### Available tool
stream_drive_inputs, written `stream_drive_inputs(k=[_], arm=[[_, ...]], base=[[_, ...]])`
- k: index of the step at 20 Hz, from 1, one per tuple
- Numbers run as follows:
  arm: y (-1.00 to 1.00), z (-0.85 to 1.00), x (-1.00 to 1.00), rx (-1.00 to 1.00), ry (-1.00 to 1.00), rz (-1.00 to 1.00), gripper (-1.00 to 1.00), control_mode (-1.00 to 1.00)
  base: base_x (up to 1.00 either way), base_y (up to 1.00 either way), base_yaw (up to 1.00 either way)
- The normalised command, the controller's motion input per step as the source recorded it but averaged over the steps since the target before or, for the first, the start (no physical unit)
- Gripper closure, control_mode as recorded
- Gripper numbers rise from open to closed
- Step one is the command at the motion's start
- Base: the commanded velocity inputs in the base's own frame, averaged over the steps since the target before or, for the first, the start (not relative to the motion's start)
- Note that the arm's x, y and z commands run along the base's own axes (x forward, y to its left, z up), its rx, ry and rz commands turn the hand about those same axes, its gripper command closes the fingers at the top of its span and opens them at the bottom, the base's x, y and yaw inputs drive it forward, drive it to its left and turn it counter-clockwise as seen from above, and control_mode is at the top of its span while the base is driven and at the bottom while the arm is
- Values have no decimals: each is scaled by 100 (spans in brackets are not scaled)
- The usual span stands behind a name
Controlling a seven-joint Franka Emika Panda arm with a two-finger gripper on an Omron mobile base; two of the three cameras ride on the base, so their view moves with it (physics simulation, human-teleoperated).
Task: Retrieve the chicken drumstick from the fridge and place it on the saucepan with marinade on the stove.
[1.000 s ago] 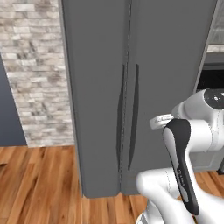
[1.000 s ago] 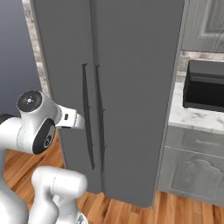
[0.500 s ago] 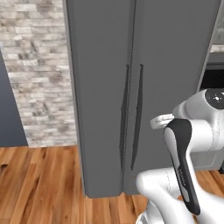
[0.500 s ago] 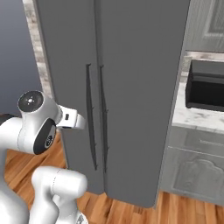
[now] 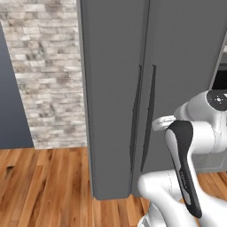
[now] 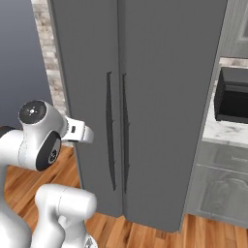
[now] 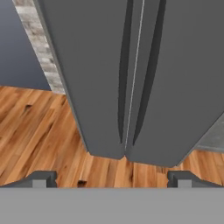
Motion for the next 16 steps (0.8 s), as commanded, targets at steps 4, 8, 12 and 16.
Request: stream_drive_inputs(k=[4,8,12,16], arm=[[0,0,0,0,0,0,-100,-100],[-6,-1,-10,0,-1,0,-100,-100],[-25,-3,-5,0,-6,0,-100,-100],[-43,-14,0,0,-10,-1,-100,-100]], base=[[0,0,0],[0,0,0],[0,0,0],[0,0,0]])
